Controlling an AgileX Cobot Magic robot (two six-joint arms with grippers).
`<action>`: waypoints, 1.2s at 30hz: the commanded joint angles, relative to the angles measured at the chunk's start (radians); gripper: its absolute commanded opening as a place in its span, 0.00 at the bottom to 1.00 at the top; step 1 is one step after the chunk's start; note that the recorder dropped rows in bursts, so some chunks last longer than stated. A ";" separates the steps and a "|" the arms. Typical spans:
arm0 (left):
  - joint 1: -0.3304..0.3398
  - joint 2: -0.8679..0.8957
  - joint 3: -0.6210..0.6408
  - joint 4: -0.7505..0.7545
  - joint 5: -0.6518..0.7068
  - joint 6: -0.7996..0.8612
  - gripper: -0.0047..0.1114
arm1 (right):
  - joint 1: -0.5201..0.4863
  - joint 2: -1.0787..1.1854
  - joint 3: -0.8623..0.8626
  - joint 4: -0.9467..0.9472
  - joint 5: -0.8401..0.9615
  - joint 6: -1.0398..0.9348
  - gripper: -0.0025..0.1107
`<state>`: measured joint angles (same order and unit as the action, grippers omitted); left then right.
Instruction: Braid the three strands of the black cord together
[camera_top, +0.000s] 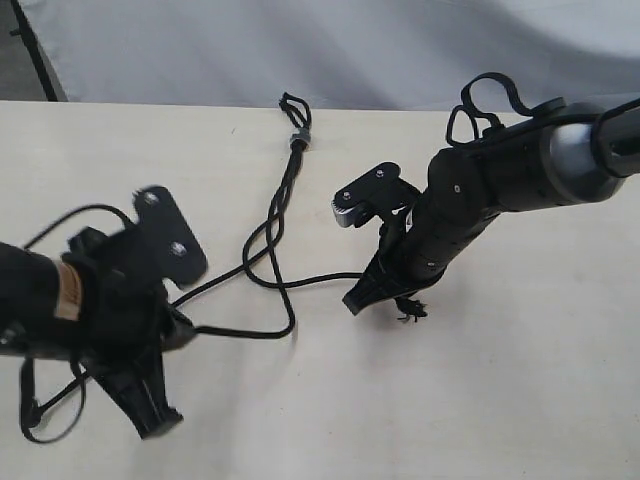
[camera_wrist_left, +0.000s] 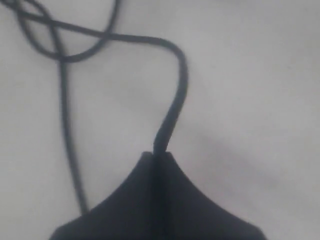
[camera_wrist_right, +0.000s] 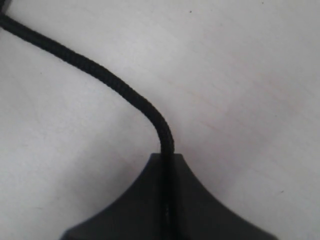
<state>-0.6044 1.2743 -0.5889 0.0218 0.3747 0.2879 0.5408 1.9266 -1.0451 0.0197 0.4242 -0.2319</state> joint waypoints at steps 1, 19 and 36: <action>0.181 -0.042 0.000 0.028 0.016 -0.052 0.05 | -0.005 0.002 -0.001 0.004 0.002 0.001 0.03; 0.517 0.287 0.000 -0.032 -0.002 -0.172 0.05 | -0.005 0.002 -0.001 0.004 0.002 0.001 0.03; 0.100 0.424 -0.002 -0.327 0.180 -0.088 0.05 | -0.005 -0.002 -0.001 -0.003 -0.005 0.001 0.03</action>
<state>-0.3885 1.6656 -0.6127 -0.1526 0.4973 0.1452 0.5408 1.9266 -1.0451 0.0197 0.4242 -0.2319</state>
